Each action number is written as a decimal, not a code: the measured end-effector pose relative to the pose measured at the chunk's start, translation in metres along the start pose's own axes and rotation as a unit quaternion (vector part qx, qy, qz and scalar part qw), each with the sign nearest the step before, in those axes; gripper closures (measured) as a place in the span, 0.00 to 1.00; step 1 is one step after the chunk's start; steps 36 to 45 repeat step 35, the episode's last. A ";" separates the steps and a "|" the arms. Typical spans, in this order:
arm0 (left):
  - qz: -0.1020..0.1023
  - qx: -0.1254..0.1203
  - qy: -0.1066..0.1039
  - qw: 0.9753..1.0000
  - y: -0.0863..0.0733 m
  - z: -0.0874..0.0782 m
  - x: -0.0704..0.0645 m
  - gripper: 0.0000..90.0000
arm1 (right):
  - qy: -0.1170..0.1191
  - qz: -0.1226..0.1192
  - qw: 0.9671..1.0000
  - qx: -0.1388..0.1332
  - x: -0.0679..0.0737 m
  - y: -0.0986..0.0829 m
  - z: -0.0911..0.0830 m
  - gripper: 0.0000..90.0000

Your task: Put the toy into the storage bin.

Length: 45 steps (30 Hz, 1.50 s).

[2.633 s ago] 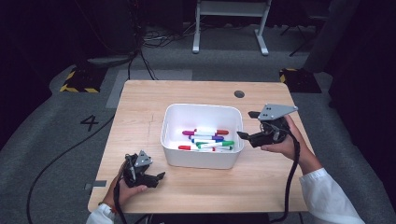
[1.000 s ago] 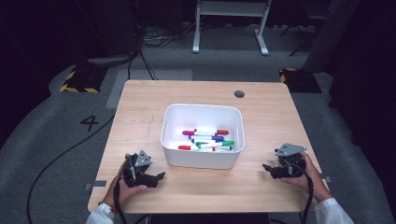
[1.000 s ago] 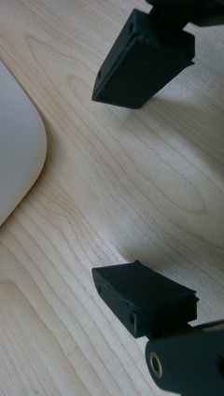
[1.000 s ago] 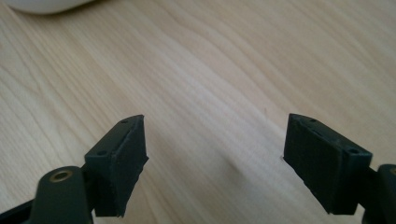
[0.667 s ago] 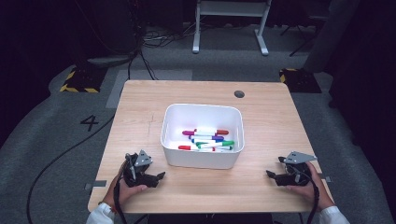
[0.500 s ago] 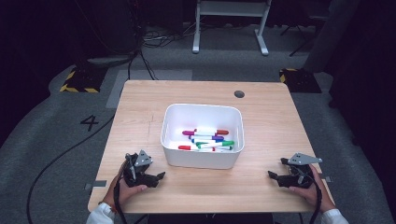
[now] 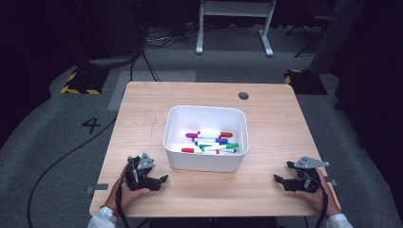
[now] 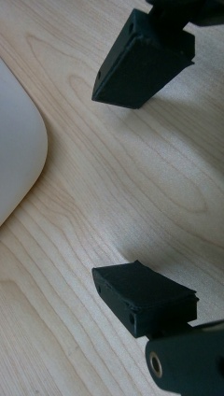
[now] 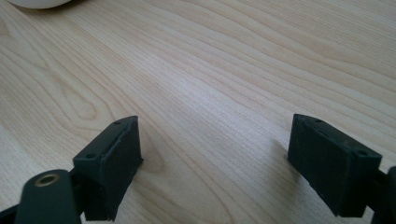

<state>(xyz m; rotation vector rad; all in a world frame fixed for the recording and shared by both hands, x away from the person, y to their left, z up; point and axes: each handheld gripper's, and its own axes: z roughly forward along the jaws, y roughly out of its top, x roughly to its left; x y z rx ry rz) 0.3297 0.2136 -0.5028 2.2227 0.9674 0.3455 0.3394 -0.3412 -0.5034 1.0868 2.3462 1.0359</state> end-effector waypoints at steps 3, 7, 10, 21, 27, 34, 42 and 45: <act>0.000 0.000 -0.001 1.000 0.000 0.000 0.000 0.16 | -0.002 0.002 1.000 -0.001 0.000 0.000 0.000 0.19; 0.001 -0.001 -0.001 1.000 0.001 0.001 0.001 0.16 | -0.006 0.009 1.000 -0.002 0.001 -0.001 -0.001 0.19; 0.001 -0.001 0.000 1.000 0.001 0.001 0.001 0.16 | -0.006 0.010 1.000 -0.001 0.001 -0.001 -0.001 0.19; 0.001 -0.001 0.001 1.000 0.001 0.001 0.001 0.16 | -0.006 0.010 1.000 -0.001 0.001 -0.001 -0.001 0.19; 0.001 -0.001 0.000 1.000 0.001 0.001 0.001 0.16 | -0.006 0.009 1.000 -0.002 0.001 -0.001 -0.001 0.19; 0.001 -0.001 -0.001 1.000 0.001 0.001 0.001 0.16 | -0.006 0.010 1.000 -0.001 0.001 -0.001 -0.001 0.19; 0.001 0.000 -0.001 1.000 0.001 0.001 0.001 0.16 | -0.006 0.010 1.000 -0.001 0.001 -0.001 -0.001 0.19; 0.001 0.000 -0.001 1.000 0.001 0.001 0.001 0.16 | -0.006 0.010 1.000 -0.001 0.001 -0.001 -0.001 0.19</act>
